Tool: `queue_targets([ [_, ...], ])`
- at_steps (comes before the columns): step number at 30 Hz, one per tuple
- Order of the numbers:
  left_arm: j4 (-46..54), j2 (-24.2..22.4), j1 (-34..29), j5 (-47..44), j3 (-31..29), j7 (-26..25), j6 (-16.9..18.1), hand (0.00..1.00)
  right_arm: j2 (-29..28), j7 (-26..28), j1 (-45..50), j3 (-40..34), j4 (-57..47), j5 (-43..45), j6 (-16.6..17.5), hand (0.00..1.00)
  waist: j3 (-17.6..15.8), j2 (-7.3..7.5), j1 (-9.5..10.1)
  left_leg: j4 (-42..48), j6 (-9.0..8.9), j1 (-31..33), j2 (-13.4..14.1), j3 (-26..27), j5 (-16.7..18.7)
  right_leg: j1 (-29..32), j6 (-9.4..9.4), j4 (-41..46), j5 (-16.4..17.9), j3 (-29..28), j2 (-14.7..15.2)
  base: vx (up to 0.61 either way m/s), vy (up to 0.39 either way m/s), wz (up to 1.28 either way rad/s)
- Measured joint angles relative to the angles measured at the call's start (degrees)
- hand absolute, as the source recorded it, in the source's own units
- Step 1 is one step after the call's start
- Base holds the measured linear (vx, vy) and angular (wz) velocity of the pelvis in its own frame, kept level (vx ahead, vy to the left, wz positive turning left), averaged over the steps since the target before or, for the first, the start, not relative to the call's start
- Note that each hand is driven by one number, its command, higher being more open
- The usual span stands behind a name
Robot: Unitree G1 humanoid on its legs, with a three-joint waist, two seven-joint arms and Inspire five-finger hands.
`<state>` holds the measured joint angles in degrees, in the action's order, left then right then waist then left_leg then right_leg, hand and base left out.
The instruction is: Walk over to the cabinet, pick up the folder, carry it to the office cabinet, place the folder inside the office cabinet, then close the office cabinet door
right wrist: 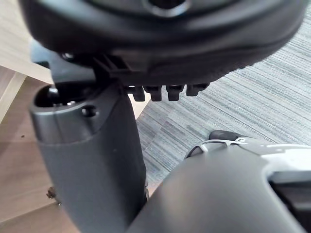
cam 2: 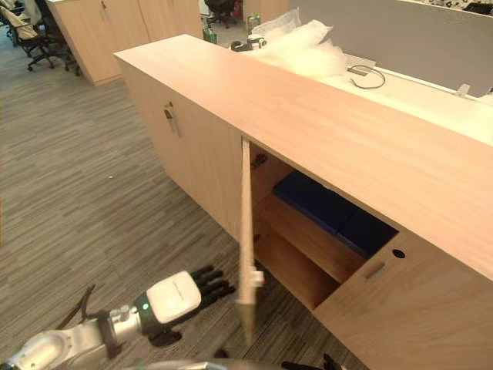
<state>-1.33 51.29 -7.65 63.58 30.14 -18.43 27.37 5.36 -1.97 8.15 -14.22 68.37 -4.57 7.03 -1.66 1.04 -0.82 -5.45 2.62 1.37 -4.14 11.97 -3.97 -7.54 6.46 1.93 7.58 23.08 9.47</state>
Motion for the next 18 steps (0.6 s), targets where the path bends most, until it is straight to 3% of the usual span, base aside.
queue_targets([
  [5,-0.8,-1.0,2.6,0.0,0.5,0.0,-1.4,1.00,0.0,-0.1,-0.7,1.0,0.0,0.1,0.0,1.00,0.0,0.04,-1.70,0.0,0.14,-1.1,0.0,0.1,0.3,-1.4,-0.07,-0.9,0.0,0.1,-0.2,0.05,-0.026,-0.02],
  [11,-5.7,-9.3,3.6,0.0,4.5,0.0,-1.7,1.00,0.2,-0.4,-0.8,1.8,-0.1,0.2,0.0,1.00,-0.4,-0.08,-2.95,0.0,-0.93,-3.0,1.3,2.3,1.1,-1.9,-0.99,-0.2,0.1,-1.7,-0.9,-0.02,-0.024,-0.23],
  [14,-10.1,-18.8,1.6,-0.1,1.4,0.0,-3.8,1.00,0.8,-0.7,-2.3,1.9,-0.1,0.3,-0.2,1.00,-1.8,-1.33,-2.94,0.0,-1.99,-2.5,3.2,6.5,1.9,3.8,-2.13,6.5,0.8,-3.7,-1.1,-0.08,0.016,-0.70],
  [17,-17.5,-30.1,-0.6,-3.8,-7.1,-0.5,-7.6,1.00,-0.5,-1.6,-2.1,1.4,-0.1,2.8,-0.5,1.00,-2.4,0.52,-3.29,1.5,-2.37,-2.5,4.1,10.7,3.1,4.6,-2.59,5.0,0.8,-4.9,-1.7,-0.04,-0.006,-0.76],
  [18,-21.1,-34.2,-0.6,-6.4,-10.6,-0.8,-10.2,1.00,-0.9,-1.8,-2.1,1.3,-0.1,4.0,-0.8,1.00,-2.6,1.27,-3.46,6.4,-2.89,-1.1,5.7,12.2,5.8,4.2,-3.21,3.9,0.2,-6.1,-2.3,-0.02,-0.077,-0.70],
])
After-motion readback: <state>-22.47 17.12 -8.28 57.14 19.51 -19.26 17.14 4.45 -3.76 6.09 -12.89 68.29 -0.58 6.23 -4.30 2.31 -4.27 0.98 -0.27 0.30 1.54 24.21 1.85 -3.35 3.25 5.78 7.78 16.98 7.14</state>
